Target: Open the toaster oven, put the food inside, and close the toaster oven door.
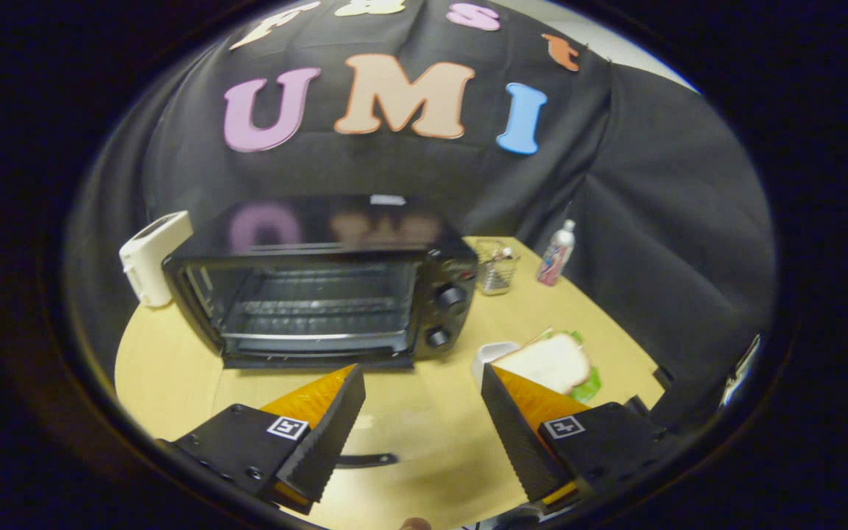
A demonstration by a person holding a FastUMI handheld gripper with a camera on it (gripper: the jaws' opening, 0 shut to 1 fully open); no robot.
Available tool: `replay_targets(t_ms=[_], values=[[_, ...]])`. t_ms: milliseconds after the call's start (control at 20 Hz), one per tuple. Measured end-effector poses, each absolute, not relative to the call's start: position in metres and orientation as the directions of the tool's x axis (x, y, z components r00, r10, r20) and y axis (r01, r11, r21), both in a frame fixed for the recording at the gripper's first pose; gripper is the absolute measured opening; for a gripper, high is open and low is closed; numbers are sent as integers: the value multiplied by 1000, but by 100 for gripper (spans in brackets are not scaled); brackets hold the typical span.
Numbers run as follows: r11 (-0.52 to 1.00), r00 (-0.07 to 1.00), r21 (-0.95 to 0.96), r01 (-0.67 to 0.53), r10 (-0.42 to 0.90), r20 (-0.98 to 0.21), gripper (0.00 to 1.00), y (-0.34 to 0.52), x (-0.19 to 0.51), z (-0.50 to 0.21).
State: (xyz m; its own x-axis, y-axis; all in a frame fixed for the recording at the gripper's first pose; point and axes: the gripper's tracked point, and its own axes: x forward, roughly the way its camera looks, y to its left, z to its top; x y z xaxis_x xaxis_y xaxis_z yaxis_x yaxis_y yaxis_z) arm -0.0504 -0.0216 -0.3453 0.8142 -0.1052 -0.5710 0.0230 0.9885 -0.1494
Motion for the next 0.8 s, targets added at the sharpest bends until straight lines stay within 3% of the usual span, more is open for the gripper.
replay_targets(t_ms=[350, 600, 800], values=[[957, 866, -56, 284, -281, -414, 99, -135, -31, -312], [916, 828, 9, 402, -359, -430, 98, -192, -33, -338], [910, 807, 57, 411, -334, -487, 97, -209, -30, -371]])
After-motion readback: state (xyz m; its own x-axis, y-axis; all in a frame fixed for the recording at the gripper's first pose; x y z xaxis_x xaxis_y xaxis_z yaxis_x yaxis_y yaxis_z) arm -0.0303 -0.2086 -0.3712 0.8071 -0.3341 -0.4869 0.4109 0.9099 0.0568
